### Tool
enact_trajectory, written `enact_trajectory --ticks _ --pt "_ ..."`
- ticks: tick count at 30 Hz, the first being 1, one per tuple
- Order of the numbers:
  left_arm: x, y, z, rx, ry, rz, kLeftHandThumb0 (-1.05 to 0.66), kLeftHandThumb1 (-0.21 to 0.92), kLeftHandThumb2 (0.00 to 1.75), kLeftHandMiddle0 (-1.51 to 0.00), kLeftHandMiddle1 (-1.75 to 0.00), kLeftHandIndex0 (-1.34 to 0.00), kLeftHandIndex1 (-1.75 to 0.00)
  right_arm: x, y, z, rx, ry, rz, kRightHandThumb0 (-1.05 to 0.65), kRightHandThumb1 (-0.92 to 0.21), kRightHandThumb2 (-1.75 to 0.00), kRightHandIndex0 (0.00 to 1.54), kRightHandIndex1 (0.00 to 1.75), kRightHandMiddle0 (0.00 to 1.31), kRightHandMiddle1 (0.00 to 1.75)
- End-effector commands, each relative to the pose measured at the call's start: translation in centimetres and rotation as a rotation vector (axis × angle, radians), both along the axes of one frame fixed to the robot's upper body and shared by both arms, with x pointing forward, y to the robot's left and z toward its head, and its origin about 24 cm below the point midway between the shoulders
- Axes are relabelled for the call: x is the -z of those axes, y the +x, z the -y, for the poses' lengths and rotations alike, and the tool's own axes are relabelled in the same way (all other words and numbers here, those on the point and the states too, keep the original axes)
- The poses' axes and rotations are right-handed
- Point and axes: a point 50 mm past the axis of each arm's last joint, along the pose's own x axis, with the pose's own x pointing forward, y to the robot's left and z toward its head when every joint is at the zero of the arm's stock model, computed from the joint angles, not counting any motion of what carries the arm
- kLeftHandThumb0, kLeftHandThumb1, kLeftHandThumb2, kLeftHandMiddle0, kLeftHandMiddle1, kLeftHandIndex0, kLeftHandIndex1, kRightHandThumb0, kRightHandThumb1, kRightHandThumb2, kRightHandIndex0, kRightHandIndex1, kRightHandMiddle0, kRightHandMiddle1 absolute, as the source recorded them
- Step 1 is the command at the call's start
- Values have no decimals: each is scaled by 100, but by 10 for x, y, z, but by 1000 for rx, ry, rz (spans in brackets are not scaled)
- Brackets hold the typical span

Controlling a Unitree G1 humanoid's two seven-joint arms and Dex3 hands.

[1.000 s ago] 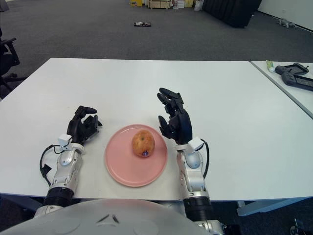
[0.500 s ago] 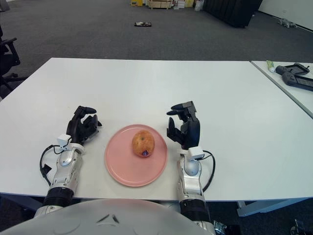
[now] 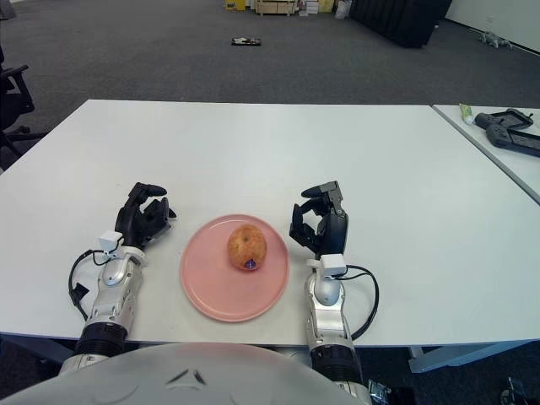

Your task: Put the apple into the plate.

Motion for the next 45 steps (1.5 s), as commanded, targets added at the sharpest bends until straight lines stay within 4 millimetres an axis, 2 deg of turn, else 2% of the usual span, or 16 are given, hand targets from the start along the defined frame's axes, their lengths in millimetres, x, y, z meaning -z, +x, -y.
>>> enact_trajectory --ticks 1,16,21,32,45 --pt "6 -4 1 -5 -9 -41 -39 66 89 -61 -175 -36 -175 4 2 -1 10 4 -18 -39 -66 -89 80 175 36 175" --pt "5 -3 0 -1 -13 -36 -39 67 88 -62 -175 -35 -175 19 2 1 19 -5 -144 -40 -59 -98 85 175 40 175" --pt "5 -2 0 1 -16 -35 -39 67 88 -61 -175 -35 -175 25 2 1 14 60 -211 -40 -59 -98 83 175 40 175" --pt "5 -2 -1 -4 -27 -48 -38 67 87 -57 -175 -35 -175 29 2 2 8 135 -287 -40 -60 -97 79 175 39 175" --pt "5 -2 -1 -7 -37 -49 -38 69 85 -55 -175 -34 -175 31 2 3 -50 142 -358 -40 -61 -95 74 175 39 175"
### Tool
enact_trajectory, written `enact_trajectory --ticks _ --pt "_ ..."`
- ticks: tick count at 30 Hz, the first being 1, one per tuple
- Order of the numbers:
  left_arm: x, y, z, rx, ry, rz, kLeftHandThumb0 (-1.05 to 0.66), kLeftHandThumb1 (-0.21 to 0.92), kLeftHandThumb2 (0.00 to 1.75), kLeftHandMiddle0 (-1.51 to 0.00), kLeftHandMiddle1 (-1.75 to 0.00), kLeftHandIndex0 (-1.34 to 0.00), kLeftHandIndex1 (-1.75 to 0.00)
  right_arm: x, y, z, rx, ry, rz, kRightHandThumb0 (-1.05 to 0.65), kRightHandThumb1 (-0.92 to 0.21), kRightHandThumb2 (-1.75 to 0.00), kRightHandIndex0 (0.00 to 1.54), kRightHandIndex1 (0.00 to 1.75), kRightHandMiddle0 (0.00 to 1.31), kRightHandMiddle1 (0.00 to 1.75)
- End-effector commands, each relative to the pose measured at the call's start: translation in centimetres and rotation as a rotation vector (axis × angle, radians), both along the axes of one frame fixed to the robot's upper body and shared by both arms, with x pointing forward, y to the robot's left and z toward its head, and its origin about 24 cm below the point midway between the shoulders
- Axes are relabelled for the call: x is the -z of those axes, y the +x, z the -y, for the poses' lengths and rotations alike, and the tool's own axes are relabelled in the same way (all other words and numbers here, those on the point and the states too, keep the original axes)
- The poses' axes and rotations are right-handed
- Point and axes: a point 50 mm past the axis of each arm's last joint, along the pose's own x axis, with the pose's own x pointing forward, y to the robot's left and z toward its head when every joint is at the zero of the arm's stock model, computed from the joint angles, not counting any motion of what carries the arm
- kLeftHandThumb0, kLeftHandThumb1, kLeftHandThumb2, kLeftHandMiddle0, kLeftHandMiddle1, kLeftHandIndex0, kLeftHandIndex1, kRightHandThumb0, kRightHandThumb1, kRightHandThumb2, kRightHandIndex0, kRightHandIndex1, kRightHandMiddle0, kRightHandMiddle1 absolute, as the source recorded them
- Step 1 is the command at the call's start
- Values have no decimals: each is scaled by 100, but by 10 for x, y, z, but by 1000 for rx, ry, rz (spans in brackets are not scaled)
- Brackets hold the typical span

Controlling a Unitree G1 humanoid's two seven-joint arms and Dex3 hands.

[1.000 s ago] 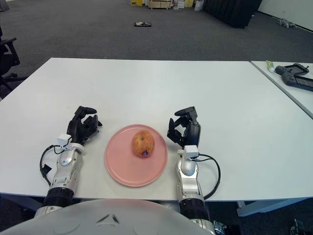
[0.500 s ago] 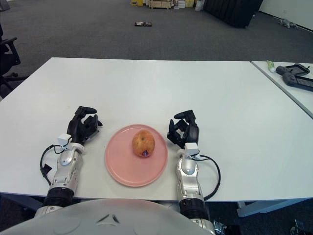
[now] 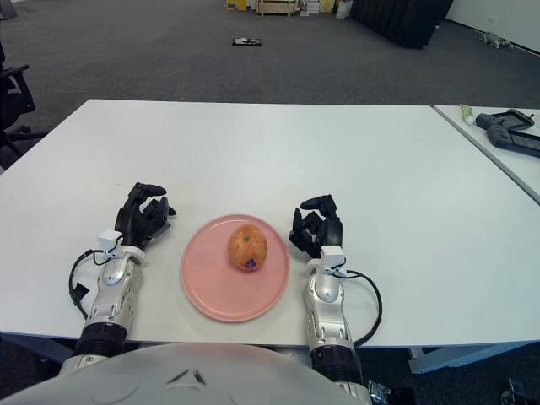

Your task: Put the apple into the plate.

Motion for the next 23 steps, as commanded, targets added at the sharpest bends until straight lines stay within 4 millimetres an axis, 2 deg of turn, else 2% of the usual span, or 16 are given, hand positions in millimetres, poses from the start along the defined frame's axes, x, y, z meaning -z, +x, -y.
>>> enact_trajectory --ticks 1,9,23 --pt "6 -2 0 2 -7 -40 -38 69 85 -55 -175 -34 -175 5 -3 0 -17 46 -57 -40 -61 -95 73 175 39 175" --pt "6 -2 0 -6 8 -48 -38 69 85 -54 -175 -34 -175 5 -2 3 -75 145 -123 -39 -64 -92 67 175 37 175" --pt "6 -3 1 2 11 -49 -38 69 84 -56 -175 -33 -175 1 -3 5 -79 145 -115 -39 -66 -88 63 175 35 175"
